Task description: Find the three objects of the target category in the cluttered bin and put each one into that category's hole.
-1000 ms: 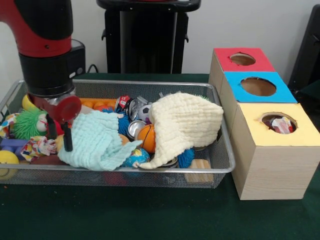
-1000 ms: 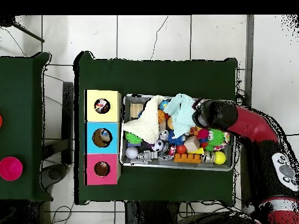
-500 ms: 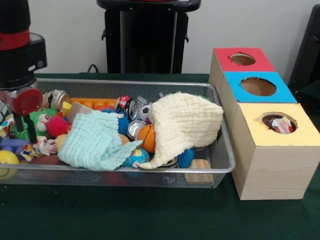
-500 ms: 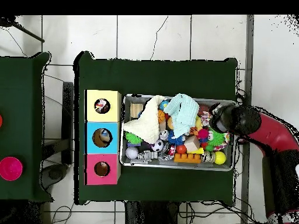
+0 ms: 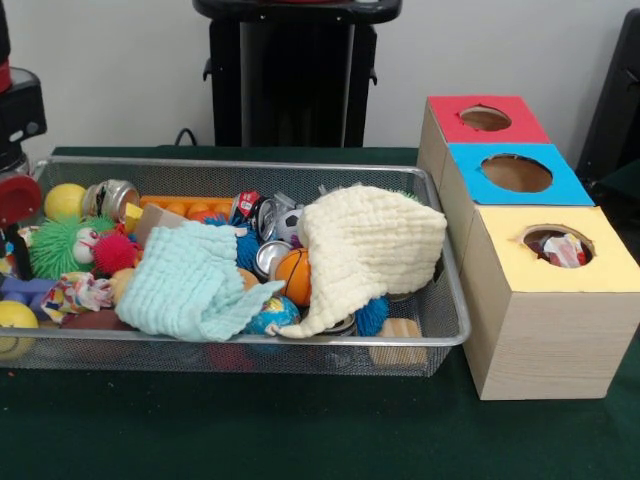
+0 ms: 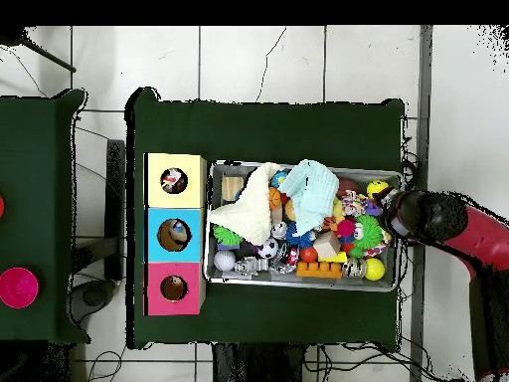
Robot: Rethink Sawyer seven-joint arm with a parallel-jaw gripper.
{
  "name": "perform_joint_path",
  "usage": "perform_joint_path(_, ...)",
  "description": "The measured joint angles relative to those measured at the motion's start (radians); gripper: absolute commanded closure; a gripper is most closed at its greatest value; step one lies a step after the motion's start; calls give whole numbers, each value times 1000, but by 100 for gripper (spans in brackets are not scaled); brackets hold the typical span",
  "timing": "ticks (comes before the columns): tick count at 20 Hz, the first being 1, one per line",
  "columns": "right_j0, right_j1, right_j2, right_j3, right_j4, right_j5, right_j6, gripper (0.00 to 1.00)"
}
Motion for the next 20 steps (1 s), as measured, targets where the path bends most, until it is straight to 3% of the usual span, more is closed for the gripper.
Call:
perform_joint_path(12, -7, 61, 41, 0, -58, 0, -1, 0)
perform_joint_path(20, -7, 51, 54, 1, -82, 0, -1, 0)
